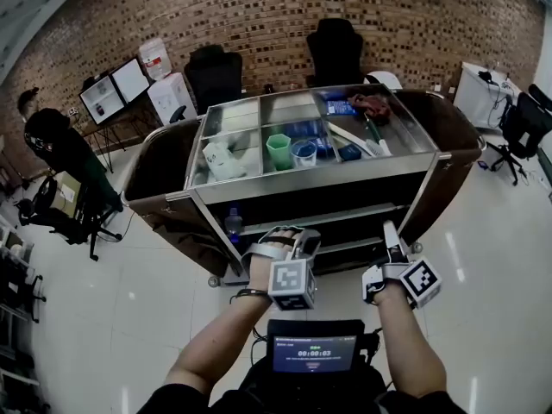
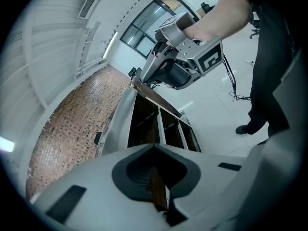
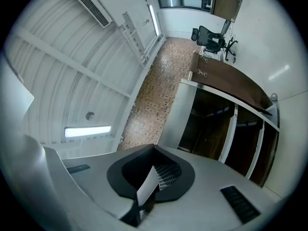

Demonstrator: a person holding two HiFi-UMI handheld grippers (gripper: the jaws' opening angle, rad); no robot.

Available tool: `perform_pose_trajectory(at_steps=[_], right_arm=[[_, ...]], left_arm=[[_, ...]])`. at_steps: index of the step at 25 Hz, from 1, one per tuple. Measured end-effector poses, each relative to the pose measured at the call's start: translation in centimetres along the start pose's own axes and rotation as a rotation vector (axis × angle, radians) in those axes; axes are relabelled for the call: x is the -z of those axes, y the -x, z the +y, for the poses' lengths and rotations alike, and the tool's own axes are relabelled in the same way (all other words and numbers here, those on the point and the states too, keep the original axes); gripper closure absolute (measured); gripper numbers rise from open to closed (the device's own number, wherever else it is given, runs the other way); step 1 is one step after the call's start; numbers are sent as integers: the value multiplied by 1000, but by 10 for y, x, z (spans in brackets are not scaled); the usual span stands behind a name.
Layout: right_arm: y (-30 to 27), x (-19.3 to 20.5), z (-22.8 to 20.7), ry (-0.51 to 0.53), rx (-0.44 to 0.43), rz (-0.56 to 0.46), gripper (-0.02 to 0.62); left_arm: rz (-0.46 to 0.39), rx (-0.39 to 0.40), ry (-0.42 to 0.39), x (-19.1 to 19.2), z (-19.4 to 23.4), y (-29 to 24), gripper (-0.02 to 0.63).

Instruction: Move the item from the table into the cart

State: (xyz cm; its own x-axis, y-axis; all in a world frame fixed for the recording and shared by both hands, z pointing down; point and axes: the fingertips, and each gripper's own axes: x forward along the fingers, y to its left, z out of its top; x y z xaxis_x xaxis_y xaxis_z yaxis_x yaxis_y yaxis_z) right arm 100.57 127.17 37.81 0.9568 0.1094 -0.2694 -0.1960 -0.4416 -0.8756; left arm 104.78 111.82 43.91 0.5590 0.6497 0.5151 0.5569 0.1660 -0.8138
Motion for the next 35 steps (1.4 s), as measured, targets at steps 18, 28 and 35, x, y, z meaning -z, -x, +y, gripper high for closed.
perform_pose_trajectory(at_steps=[18, 28, 35], right_arm=[[-11, 32, 58, 142, -17, 141, 592], [-76, 267, 194, 382, -366, 516, 592], [-65, 501, 347, 568, -615, 653, 592]], left_arm=[[19, -56, 192, 28, 30, 55, 603], [172, -284, 637, 227, 42, 230, 603], [177, -518, 939, 394, 23, 440, 603]])
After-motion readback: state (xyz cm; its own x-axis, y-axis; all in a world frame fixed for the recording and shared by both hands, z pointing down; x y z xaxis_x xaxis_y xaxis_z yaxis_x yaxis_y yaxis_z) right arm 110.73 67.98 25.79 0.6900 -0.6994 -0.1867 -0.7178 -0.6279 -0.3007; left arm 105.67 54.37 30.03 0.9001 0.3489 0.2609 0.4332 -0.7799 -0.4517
